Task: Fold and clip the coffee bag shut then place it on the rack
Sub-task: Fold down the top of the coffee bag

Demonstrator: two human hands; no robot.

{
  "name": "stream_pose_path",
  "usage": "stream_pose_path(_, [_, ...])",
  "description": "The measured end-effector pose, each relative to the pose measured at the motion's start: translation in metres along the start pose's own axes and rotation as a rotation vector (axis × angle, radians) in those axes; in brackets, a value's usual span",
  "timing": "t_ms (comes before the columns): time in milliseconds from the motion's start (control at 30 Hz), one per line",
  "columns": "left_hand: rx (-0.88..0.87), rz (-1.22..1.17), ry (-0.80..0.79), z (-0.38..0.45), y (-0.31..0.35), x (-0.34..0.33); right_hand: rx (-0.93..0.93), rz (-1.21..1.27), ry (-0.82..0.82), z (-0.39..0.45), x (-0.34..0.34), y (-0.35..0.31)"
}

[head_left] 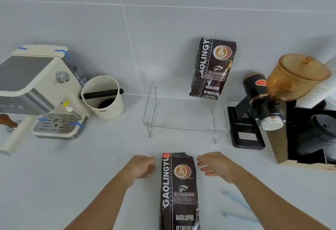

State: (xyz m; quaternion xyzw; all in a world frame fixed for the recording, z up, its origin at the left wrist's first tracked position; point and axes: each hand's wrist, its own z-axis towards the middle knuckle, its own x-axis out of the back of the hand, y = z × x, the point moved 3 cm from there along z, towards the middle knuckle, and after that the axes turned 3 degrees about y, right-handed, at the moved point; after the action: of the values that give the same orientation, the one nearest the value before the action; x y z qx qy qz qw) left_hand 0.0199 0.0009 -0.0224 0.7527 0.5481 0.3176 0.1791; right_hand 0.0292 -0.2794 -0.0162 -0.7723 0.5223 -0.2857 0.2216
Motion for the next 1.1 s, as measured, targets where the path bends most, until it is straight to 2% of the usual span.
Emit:
stream_pose_path(200, [0.033, -0.14, -0.07, 0.001, -0.002, -0.031, -0.038, 0.047, -0.002, 0.009, -0.023, 0.007])
stream_pose_path(400, [0.04, -0.278, -0.049, 0.008, 0.001, -0.041, -0.024, 0.067, -0.036, 0.013, -0.031, 0.003])
stream_pose_path(667, [-0.022, -0.373, -0.024, 0.002, 0.003, -0.038, 0.091, 0.086, 0.041, 0.007, -0.035, -0.002])
stream_pose_path(867, [-0.126, -0.412, -0.009, -0.017, 0.016, -0.03, 0.252, 0.045, 0.168, -0.01, -0.034, -0.011])
stream_pose_path(1100, [-0.377, -0.402, 0.048, -0.057, 0.03, -0.02, 0.445, 0.047, 0.222, -0.059, -0.027, -0.032])
